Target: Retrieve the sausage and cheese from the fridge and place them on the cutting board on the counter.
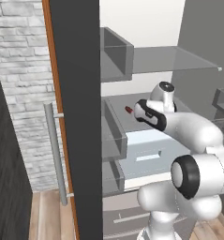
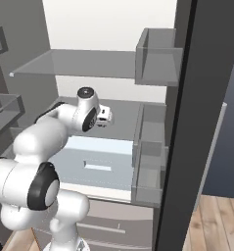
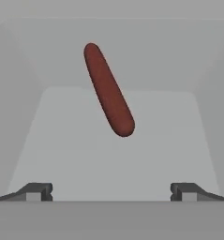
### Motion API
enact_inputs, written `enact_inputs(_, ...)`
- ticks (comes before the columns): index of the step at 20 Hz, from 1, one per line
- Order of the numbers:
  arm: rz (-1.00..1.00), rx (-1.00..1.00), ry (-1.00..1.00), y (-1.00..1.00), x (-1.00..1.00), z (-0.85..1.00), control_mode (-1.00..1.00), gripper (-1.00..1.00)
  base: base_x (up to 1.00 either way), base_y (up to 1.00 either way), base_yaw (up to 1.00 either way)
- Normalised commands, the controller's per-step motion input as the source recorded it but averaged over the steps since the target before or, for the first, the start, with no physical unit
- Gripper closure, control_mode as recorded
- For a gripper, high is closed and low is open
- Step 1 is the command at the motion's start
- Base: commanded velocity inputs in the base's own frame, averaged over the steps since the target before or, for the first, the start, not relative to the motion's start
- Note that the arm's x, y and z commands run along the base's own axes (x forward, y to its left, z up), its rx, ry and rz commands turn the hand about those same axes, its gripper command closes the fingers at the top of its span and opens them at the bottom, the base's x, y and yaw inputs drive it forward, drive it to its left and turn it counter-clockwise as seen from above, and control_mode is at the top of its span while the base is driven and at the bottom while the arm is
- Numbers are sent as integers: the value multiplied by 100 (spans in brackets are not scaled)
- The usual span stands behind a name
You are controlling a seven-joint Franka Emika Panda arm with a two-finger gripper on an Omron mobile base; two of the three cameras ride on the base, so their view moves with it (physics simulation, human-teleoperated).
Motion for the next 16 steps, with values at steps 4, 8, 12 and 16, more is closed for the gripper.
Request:
enact_inputs(4, 10, 0, 3, -5, 52, -1, -100, -100, 0, 0, 0)
enact_inputs(8, 9, 0, 3, 0, 53, -8, -100, -100, 0, 0, 0)
enact_inputs(12, 6, 0, 0, 0, 38, -24, -100, -100, 0, 0, 0)
enact_inputs(16, 5, 0, 0, 0, 33, -36, -100, -100, 0, 0, 0)
